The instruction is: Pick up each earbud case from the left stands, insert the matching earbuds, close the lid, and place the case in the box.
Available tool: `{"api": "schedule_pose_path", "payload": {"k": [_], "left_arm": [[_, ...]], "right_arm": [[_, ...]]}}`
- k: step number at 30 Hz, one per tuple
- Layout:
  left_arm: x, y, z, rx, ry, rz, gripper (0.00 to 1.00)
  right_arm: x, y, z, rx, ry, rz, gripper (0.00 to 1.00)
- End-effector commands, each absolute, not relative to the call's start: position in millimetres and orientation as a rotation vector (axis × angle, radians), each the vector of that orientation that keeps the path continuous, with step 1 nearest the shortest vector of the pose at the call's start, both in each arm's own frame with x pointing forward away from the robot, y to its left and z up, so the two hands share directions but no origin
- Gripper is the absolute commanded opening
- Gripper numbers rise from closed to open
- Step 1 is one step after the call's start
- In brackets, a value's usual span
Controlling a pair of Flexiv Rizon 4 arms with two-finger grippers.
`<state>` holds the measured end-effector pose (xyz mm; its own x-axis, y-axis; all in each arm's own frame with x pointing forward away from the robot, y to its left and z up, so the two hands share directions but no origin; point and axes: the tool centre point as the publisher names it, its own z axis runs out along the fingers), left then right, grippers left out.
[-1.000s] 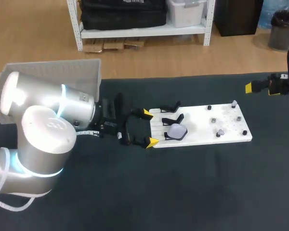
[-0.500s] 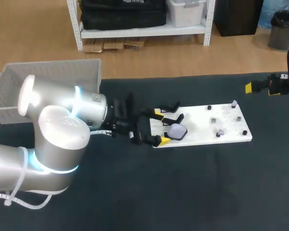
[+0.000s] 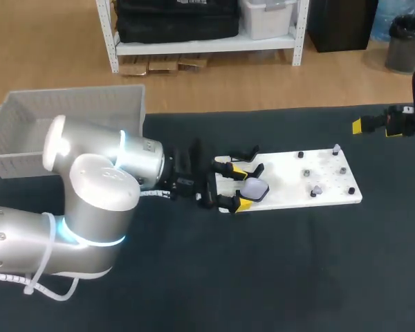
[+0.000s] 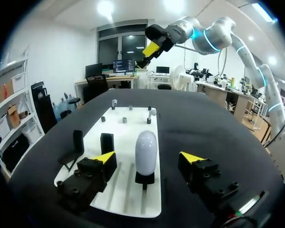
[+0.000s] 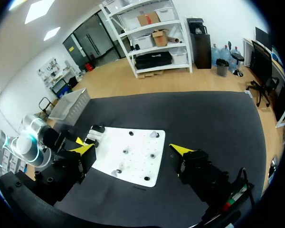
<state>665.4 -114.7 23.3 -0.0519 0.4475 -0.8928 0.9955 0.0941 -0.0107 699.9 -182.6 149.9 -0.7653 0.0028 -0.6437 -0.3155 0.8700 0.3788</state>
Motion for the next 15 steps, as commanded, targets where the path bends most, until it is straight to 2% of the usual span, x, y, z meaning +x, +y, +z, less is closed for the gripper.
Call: {"api": "schedule_pose_path", "payload": {"k": [1, 8, 15], "left_arm": [[669.9, -120.0, 17.5, 1.449, 1.599, -0.92, 0.81], [669.9, -122.5, 16.4, 1.446, 1.588, -0.939, 0.79], [671.1, -126.9, 13.2, 1.452, 1.579, -0.962, 0.68]], "right_arm": [[700.3, -183.4, 149.3, -0.228, 2.373, 0.631, 1.0], [700.3, -183.4, 149.3, -0.228, 2.373, 0.631, 1.0], [700.3, -183.4, 149.3, -0.228, 2.373, 0.631, 1.0]]}}
